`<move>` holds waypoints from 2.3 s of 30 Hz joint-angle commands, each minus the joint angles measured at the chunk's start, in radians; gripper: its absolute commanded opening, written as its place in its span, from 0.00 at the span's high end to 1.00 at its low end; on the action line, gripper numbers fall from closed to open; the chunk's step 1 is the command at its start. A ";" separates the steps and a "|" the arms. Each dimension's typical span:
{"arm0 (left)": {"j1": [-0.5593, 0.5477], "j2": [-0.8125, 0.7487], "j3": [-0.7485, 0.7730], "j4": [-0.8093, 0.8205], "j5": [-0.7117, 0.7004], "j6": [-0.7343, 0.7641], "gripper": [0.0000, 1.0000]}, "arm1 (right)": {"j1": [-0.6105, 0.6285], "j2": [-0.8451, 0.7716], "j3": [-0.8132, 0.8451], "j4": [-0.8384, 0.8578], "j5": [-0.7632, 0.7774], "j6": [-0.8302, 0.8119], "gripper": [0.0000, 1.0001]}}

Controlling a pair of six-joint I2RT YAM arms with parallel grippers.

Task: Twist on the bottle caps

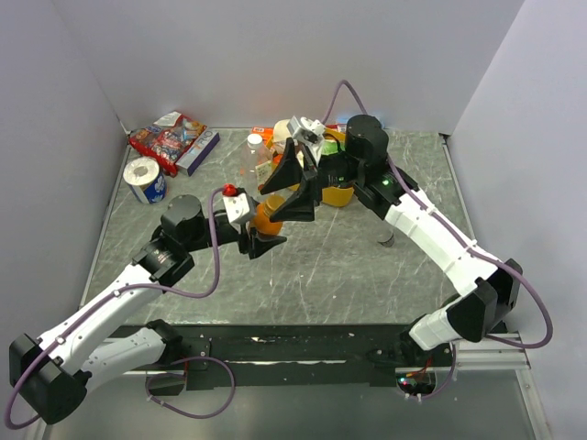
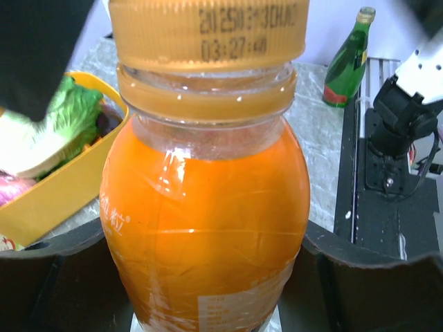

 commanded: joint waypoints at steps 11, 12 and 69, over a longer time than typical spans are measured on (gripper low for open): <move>-0.001 -0.001 0.048 0.103 0.012 -0.055 0.99 | -0.007 0.024 -0.010 0.220 0.022 0.170 0.27; 0.001 -0.001 0.048 0.117 0.008 -0.061 0.99 | -0.006 0.025 -0.007 0.220 0.027 0.170 0.28; 0.111 -0.147 -0.064 -0.440 -0.466 -0.267 0.04 | -0.052 0.058 -0.177 0.238 0.430 -0.302 1.00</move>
